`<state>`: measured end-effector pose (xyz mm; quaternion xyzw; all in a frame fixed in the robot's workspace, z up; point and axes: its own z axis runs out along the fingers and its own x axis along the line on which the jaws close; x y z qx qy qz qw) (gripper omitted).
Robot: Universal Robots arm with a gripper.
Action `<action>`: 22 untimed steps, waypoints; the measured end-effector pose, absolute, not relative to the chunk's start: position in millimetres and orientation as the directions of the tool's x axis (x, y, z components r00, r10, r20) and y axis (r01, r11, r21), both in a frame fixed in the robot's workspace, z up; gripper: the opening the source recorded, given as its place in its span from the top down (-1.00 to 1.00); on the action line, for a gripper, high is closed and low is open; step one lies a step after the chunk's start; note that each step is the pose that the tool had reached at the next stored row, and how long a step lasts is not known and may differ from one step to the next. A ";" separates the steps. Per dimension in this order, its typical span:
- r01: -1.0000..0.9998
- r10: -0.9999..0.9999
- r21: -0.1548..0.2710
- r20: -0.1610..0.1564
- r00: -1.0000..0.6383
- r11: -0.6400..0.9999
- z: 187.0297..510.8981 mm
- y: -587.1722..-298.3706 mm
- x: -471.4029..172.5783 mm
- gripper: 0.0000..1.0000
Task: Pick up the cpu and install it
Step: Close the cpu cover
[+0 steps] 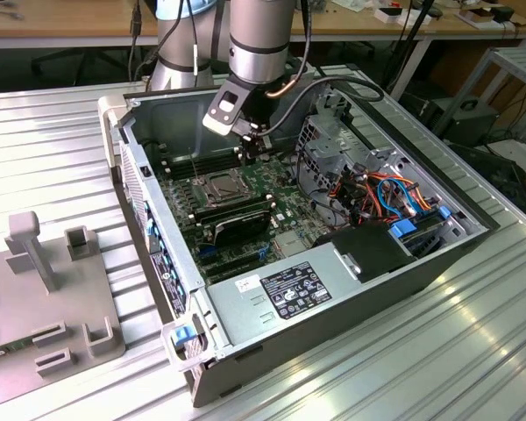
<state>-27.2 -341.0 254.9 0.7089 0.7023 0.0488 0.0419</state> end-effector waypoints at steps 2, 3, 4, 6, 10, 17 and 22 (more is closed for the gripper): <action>0.992 1.000 0.128 0.010 0.009 -0.010 254.9 -341.0 -27.7 0.79; 0.992 1.000 0.128 0.011 0.009 -0.010 254.6 -341.0 -29.3 0.79; 0.992 1.000 0.128 0.010 0.009 -0.010 254.5 -341.0 -30.6 0.79; 0.992 1.000 0.128 0.010 0.009 -0.010 253.8 -341.0 -35.8 0.79; 0.992 1.000 0.128 0.010 0.009 -0.010 252.1 -341.1 -44.1 0.79; 0.992 1.000 0.128 0.010 0.009 -0.010 250.3 -341.0 -48.3 0.79; 0.997 1.000 0.072 0.010 0.009 -0.010 249.1 -341.0 -48.4 0.79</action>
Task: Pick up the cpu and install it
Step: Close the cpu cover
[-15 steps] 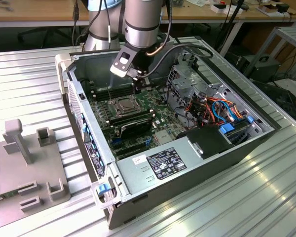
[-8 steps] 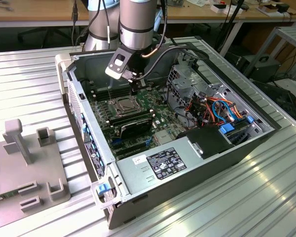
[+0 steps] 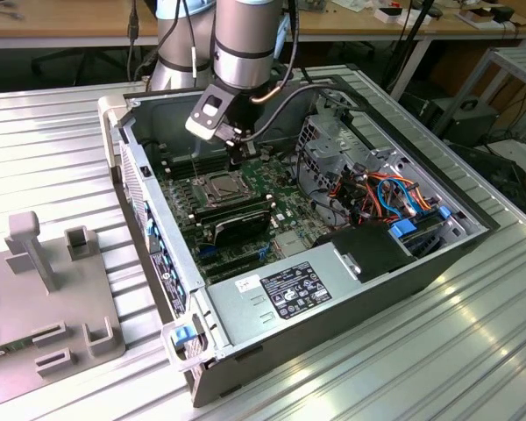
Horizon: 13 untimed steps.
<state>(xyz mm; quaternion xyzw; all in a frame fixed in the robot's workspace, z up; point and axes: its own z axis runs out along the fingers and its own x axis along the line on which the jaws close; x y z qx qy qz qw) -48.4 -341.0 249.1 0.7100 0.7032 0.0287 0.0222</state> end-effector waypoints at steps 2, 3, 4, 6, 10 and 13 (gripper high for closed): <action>0.998 1.000 0.057 0.009 0.009 -0.010 249.0 -341.1 -48.4 0.79; 0.998 1.000 0.055 0.009 0.010 -0.010 249.0 -341.1 -48.4 0.79; 0.999 1.000 0.053 0.009 0.009 -0.010 248.9 -341.0 -48.4 0.79; 0.999 1.000 0.053 0.009 0.009 -0.009 248.8 -341.0 -48.4 0.79; 0.999 1.000 0.053 0.009 0.008 -0.009 248.4 -341.0 -48.3 0.79; 0.998 0.999 0.053 0.008 -0.042 0.042 247.5 -341.0 -48.4 0.79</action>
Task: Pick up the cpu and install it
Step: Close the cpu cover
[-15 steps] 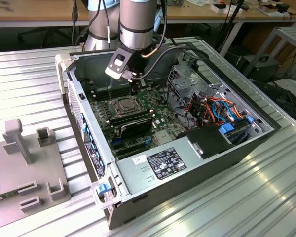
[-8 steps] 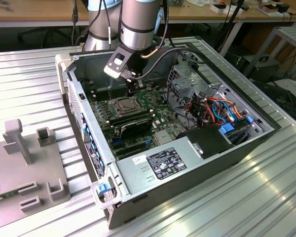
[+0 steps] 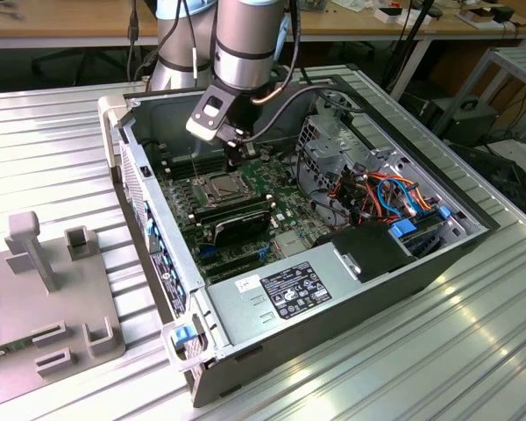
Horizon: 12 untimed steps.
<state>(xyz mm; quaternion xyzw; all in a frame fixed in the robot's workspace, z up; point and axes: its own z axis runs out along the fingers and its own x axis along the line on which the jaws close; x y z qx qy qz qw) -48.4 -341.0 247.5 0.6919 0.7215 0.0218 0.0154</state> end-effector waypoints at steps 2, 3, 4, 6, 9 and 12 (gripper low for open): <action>0.995 0.996 0.053 0.007 -0.089 0.088 246.8 -341.0 -48.4 0.79; 0.992 0.994 0.053 0.006 -0.112 0.111 246.5 -341.0 -48.4 0.79; 0.990 0.991 0.053 0.006 -0.131 0.130 246.2 -341.0 -48.4 0.79; 0.983 0.984 0.052 0.004 -0.176 0.175 245.6 -341.1 -48.4 0.79; 0.970 0.971 0.052 0.002 -0.238 0.237 244.6 -341.0 -48.4 0.79; 0.954 0.955 0.051 -0.001 -0.297 0.296 243.7 -341.0 -48.4 0.79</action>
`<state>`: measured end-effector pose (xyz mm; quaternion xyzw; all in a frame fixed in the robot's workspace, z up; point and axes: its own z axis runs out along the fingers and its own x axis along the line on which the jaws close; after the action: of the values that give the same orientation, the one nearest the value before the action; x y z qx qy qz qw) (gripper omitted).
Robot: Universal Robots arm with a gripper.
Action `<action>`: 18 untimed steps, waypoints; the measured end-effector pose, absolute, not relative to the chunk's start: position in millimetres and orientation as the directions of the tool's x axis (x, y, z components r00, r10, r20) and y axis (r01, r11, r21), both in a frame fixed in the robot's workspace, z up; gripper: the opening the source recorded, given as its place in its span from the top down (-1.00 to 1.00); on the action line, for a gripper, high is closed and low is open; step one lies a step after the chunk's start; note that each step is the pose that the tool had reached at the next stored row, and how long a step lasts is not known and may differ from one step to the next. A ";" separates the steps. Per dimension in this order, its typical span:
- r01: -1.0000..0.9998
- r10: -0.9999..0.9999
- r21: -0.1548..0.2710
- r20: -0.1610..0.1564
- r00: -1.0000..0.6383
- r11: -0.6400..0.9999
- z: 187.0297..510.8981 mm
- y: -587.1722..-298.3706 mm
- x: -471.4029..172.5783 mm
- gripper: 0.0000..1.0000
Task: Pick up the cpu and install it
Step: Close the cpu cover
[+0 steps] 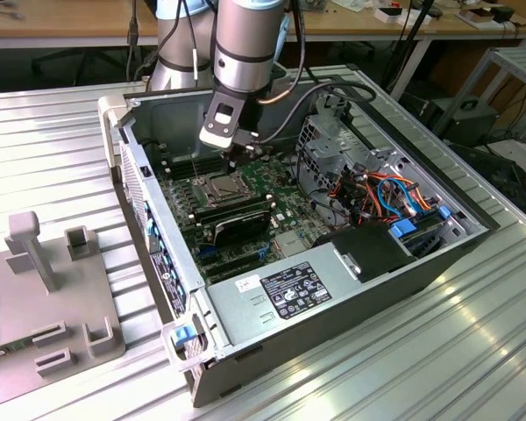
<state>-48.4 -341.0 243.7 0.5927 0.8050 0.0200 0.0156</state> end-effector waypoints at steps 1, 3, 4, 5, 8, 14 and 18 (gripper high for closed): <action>0.949 0.950 0.051 -0.002 -0.312 0.312 243.5 -341.1 -48.4 0.79; 0.938 0.939 0.050 -0.003 -0.343 0.343 243.1 -341.0 -48.4 0.79; 0.932 0.934 0.050 -0.003 -0.358 0.358 242.9 -341.0 -48.4 0.79; 0.925 0.926 0.050 -0.004 -0.377 0.377 242.7 -341.1 -48.4 0.79; 0.901 0.903 0.049 -0.005 -0.431 0.430 241.9 -341.0 -48.4 0.79; 0.853 0.854 0.048 -0.007 -0.520 0.519 240.3 -341.0 -48.4 0.79; 0.822 0.823 0.048 -0.008 -0.567 0.567 239.3 -341.0 -48.4 0.79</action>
<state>-48.4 -341.0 239.3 0.4649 0.8850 0.0193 0.0147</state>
